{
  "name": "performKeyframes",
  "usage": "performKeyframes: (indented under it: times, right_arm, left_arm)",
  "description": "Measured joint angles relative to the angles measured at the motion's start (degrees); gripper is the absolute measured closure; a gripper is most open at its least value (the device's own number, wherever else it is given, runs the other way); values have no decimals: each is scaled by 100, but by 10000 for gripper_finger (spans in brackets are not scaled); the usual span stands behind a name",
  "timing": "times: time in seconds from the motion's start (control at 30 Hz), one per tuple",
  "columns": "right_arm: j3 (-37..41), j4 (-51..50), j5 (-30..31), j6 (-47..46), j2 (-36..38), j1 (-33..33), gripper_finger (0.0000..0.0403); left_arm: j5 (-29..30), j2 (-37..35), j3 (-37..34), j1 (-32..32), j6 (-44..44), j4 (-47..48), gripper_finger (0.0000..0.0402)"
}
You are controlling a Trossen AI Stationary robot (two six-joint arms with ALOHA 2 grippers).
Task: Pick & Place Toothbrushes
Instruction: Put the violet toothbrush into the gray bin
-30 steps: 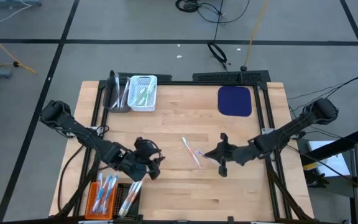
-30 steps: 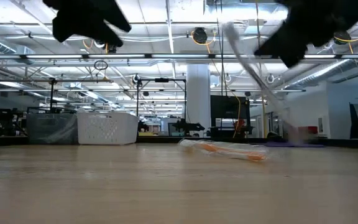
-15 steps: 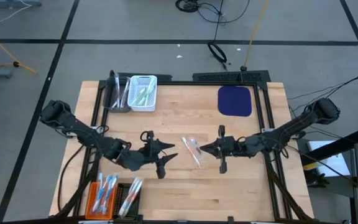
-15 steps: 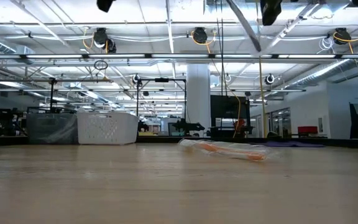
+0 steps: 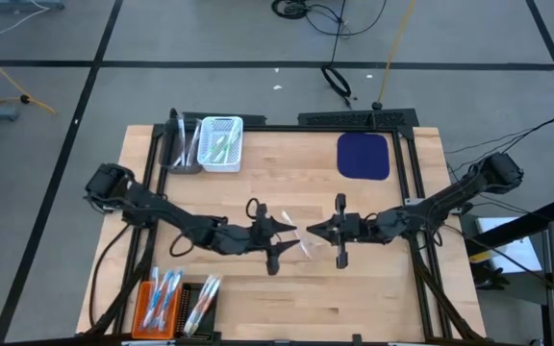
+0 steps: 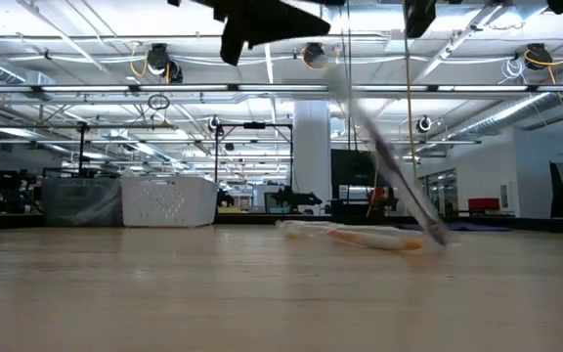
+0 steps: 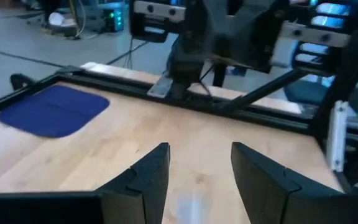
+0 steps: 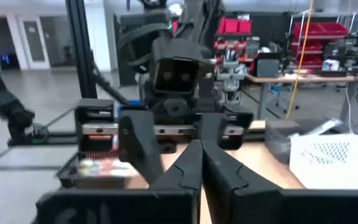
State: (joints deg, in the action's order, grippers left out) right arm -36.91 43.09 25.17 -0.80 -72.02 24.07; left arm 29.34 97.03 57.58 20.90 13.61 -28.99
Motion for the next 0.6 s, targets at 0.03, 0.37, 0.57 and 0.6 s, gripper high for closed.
performKeyframes:
  times: [0.03, 0.37, 0.57, 0.6]
  right_arm:
    - [0, -70, -4, 1, -3, 5, 403]
    - [0, -465, -455, -173, 154, -13, 403]
    - [0, -587, -484, -173, 177, -11, 403]
    - [0, -590, -484, -173, 177, -11, 403]
  left_arm:
    - [2, 35, -2, -19, 15, 20, 227]
    - [-1346, 46, 2, -63, 114, 454, 227]
    - [-1395, 47, 2, -35, 760, 1578, 227]
    - [-1391, 53, 2, -30, 897, 1795, 227]
